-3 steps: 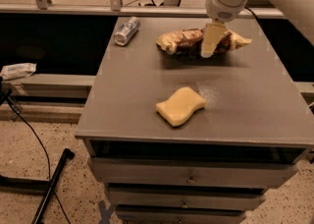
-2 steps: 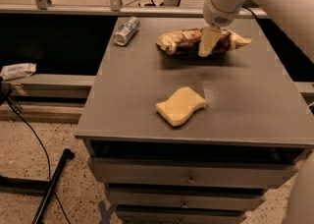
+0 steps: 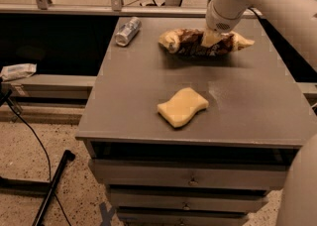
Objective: Move brown chip bag near sponge
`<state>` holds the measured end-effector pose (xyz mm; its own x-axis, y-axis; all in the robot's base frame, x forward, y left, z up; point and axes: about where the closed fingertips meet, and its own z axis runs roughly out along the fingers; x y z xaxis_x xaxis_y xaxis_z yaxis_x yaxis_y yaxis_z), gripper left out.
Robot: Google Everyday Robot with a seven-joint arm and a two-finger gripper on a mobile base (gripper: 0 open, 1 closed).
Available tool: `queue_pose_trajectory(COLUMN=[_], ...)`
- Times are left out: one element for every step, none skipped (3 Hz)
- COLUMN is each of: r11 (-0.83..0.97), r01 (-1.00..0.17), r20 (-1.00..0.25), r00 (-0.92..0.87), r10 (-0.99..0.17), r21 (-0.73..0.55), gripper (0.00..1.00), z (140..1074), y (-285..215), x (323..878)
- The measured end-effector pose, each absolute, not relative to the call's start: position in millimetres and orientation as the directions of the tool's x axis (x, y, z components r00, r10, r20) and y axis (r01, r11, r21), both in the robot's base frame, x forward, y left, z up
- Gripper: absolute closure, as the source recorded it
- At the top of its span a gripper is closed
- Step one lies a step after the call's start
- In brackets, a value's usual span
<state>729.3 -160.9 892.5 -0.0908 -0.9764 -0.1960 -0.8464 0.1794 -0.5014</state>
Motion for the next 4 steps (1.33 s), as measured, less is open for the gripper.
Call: queue_pose_trajectory(r11=[0.198,0.19,0.167,0.167], r01=[-0.833,-0.816,-0.819,-0.852], r20=[-0.234,-0.23,-0.216,-0.242], r00=[-0.084,-0.072,-0.054,-0.049], r10=[-0.969,-0.97,-0.975,-0.969], r21=[-0.518,-0.546,-0.549,-0.496], gripper=[0.95,1.0,1.0,1.0], z=[922.4,960.9,989.1,980.3], y=[-163.6,-159.1,-142.5,-125.5], x=[717.1,693.9,664.0,643.6])
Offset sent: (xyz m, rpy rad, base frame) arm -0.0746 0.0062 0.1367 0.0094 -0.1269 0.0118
